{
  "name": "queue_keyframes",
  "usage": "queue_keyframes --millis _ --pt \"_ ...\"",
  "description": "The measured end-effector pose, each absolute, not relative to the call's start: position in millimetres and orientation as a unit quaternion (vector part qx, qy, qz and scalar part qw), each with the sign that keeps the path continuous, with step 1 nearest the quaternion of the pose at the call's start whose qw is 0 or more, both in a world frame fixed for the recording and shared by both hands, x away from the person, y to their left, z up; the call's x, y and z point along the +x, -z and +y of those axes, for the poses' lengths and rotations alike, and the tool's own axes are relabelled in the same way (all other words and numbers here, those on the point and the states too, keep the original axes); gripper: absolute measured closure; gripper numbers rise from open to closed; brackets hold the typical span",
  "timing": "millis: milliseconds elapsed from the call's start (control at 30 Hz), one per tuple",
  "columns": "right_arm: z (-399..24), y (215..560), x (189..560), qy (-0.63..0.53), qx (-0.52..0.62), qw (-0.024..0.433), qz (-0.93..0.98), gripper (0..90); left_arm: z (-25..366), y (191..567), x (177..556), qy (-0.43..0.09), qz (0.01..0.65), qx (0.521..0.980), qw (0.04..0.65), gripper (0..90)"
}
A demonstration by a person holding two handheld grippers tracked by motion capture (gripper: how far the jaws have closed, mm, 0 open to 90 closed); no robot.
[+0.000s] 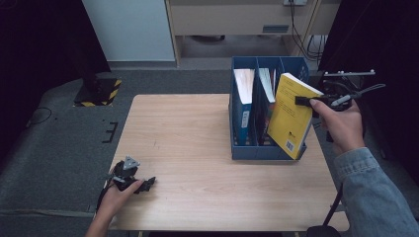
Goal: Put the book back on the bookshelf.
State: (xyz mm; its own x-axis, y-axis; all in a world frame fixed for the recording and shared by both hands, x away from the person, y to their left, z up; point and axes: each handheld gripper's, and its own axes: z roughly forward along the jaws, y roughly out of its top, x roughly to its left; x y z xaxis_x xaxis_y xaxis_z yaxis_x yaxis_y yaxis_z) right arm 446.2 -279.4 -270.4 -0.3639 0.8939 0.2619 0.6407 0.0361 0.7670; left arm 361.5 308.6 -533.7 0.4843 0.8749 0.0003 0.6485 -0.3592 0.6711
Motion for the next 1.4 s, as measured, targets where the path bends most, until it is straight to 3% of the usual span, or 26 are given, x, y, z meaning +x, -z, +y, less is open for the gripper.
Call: queue_keyframes --millis 1400 --pt "-253.0 298.5 507.3 -0.444 0.580 0.166 0.662 74.0 307.3 533.7 362.1 -0.181 0.469 0.807 0.311 0.0"
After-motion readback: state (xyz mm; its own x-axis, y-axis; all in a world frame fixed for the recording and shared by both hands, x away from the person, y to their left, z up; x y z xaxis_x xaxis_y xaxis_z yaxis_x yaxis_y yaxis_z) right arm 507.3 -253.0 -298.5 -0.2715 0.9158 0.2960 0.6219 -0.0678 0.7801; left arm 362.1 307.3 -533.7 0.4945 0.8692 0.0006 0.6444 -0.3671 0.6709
